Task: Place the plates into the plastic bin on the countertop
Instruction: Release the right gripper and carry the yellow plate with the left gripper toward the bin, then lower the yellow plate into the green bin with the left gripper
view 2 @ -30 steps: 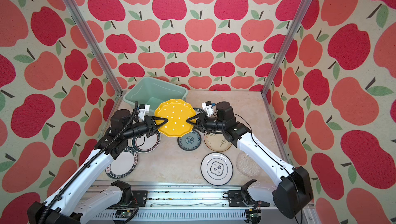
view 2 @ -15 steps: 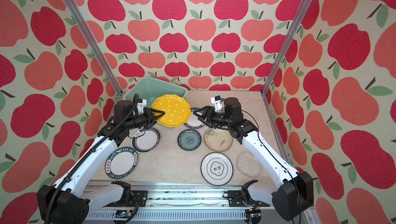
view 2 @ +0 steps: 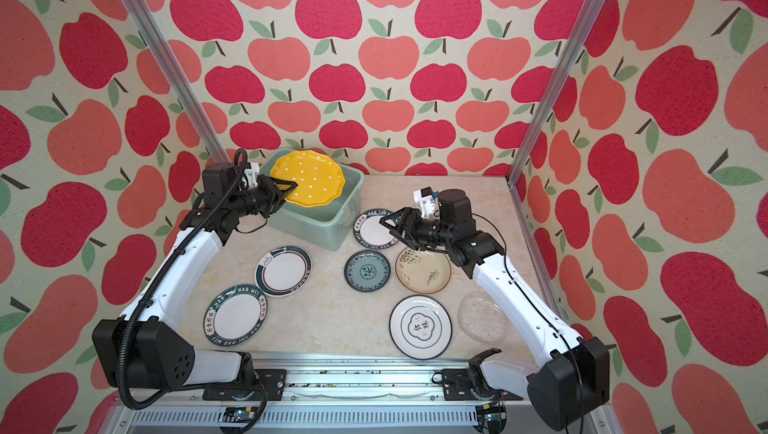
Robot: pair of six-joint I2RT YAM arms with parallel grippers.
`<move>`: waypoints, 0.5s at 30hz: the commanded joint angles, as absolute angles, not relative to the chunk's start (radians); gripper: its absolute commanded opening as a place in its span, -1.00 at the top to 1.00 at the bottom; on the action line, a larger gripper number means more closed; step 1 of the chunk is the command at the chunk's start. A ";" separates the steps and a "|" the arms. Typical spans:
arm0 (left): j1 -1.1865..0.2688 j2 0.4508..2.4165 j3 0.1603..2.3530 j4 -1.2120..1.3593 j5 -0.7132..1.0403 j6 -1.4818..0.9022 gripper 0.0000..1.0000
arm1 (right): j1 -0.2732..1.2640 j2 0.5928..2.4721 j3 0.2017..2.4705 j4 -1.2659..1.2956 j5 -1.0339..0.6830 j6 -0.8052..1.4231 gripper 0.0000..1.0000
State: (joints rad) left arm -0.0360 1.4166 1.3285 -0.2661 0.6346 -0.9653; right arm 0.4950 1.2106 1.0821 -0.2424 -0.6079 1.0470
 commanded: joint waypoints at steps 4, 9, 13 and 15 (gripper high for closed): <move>0.001 1.562 1.536 -0.317 0.602 -0.781 1.00 | 0.483 1.177 1.031 -0.273 -0.622 1.009 -0.21; -0.007 1.705 1.650 -0.421 0.604 -0.645 1.00 | 0.474 1.181 1.011 -0.273 -0.635 1.006 -0.21; -0.026 1.780 1.705 -0.489 0.583 -0.527 1.00 | 0.467 1.180 0.994 -0.273 -0.640 1.003 -0.21; -0.036 1.808 1.728 -0.518 0.570 -0.476 1.00 | 0.468 1.179 0.982 -0.271 -0.643 1.003 -0.21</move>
